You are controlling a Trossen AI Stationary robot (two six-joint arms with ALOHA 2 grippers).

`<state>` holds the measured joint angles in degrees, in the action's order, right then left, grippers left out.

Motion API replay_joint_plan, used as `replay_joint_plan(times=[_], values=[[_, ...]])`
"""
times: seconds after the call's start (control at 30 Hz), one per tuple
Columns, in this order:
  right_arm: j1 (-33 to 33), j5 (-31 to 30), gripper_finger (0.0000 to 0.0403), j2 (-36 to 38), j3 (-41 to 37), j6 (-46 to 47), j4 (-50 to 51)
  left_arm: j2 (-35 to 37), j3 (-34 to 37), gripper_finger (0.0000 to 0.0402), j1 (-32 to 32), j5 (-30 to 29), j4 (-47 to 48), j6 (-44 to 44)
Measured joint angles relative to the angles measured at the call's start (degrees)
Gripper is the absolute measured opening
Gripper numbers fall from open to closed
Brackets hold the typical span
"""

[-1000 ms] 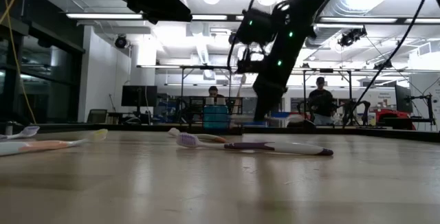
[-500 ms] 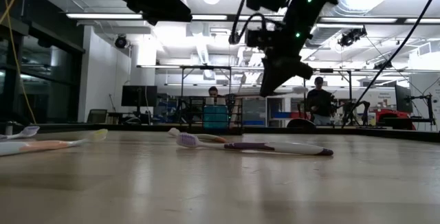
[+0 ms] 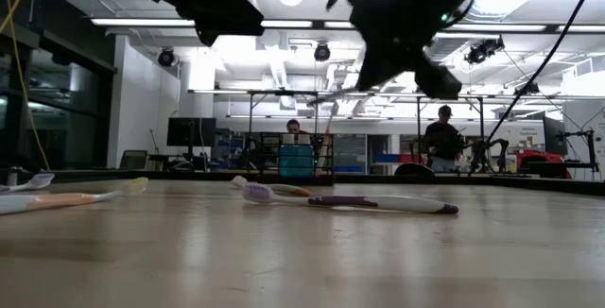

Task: Pick & Place toothbrushing station
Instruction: Put the top right purple toothbrush into the wire organizer

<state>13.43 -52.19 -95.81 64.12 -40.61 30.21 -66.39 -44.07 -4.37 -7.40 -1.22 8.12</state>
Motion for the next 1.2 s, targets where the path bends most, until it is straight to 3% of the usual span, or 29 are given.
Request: replay_joint_plan(times=[0.23, 0.43, 0.73, 0.93, 1.2], values=[[7.0, -11.3, 0.0004, 0.0, 0.0, -16.4, -12.3, 0.0, 0.0, 0.0120, 4.4, 10.7, -1.7, 1.0], [11.2, -13.8, 0.0004, 0.0, 0.1, -28.2, -24.2, 0.0, 0.0, 0.0120, 9.5, 25.7, -6.5, 2.8], [15.8, -13.3, 0.0004, -0.2, 0.1, -32.1, -26.8, 0.0, 0.0, 0.0120, 17.0, 42.7, -10.7, 7.4], [16.4, -10.3, 0.0004, -0.2, 0.1, -34.7, -28.1, -0.8, 0.0, 0.0120, 19.7, 45.3, -11.3, 10.0], [16.1, -3.1, 0.0004, -0.5, 0.1, -39.6, -32.9, -5.7, -0.2, 0.0120, 19.5, 54.0, -17.1, 13.3]])
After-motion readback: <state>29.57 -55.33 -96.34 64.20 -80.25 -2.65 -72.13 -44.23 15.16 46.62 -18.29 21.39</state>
